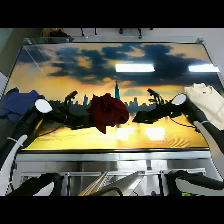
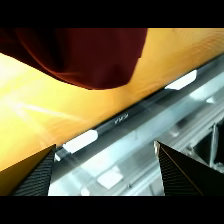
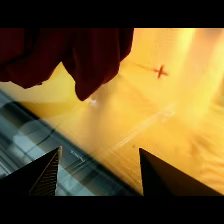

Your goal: Fold the shirts.

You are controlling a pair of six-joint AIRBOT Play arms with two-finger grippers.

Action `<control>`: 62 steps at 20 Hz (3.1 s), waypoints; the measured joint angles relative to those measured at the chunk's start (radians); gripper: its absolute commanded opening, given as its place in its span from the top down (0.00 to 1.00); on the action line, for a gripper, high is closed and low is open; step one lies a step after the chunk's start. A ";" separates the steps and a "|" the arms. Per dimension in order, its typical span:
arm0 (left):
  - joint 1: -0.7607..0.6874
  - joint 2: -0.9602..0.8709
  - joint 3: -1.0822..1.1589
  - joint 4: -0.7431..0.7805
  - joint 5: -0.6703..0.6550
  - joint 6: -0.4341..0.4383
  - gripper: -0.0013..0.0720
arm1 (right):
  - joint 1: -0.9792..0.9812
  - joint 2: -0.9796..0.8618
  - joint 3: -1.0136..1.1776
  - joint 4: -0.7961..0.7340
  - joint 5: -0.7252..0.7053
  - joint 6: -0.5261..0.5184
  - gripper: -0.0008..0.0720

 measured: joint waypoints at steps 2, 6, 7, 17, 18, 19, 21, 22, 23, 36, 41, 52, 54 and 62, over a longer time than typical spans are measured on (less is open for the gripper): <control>-0.037 -0.002 -0.086 -0.047 0.109 0.028 0.03 | 0.052 -0.054 -0.001 0.012 -0.058 -0.015 0.31; -0.122 -0.089 -0.114 -0.110 0.262 0.070 0.17 | 0.130 -0.109 -0.002 0.076 -0.196 -0.046 0.31; -0.139 -0.117 -0.099 -0.119 0.283 0.076 0.17 | 0.139 -0.114 -0.002 0.091 -0.226 -0.053 0.32; -0.190 -0.313 0.051 -0.135 0.350 0.098 0.96 | 0.161 -0.129 -0.002 0.135 -0.369 -0.076 0.97; -0.190 -0.319 0.055 -0.133 0.350 0.108 0.97 | 0.161 -0.129 -0.002 0.135 -0.370 -0.079 0.97; -0.190 -0.319 0.057 -0.133 0.350 0.109 0.97 | 0.161 -0.128 -0.002 0.135 -0.369 -0.079 0.97; -0.189 -0.285 0.061 -0.132 0.345 0.116 0.96 | 0.156 -0.116 0.000 0.130 -0.349 -0.090 0.97; -0.185 -0.256 0.067 -0.132 0.335 0.117 0.97 | 0.146 -0.101 0.006 0.121 -0.326 -0.093 0.97; -0.176 -0.217 0.078 -0.132 0.311 0.120 0.97 | 0.129 -0.080 0.022 0.111 -0.301 -0.097 0.97; 0.035 0.402 0.683 -0.113 0.015 0.064 0.96 | -0.025 0.287 0.959 -0.032 0.125 -0.150 0.97; 0.163 0.434 0.645 -0.047 -0.071 0.027 0.96 | -0.027 0.191 1.086 -0.138 0.148 -0.150 0.96; 0.226 -0.114 0.334 -0.027 0.032 0.184 0.05 | -0.029 -0.557 1.066 -0.038 0.205 -0.094 0.60; 0.248 -0.225 0.369 -0.028 0.022 0.195 0.05 | -0.040 -0.603 1.066 -0.020 0.225 -0.064 0.60; 0.372 -0.452 0.596 -0.025 -0.166 0.201 0.05 | -0.092 -0.428 0.918 -0.026 0.394 0.084 0.58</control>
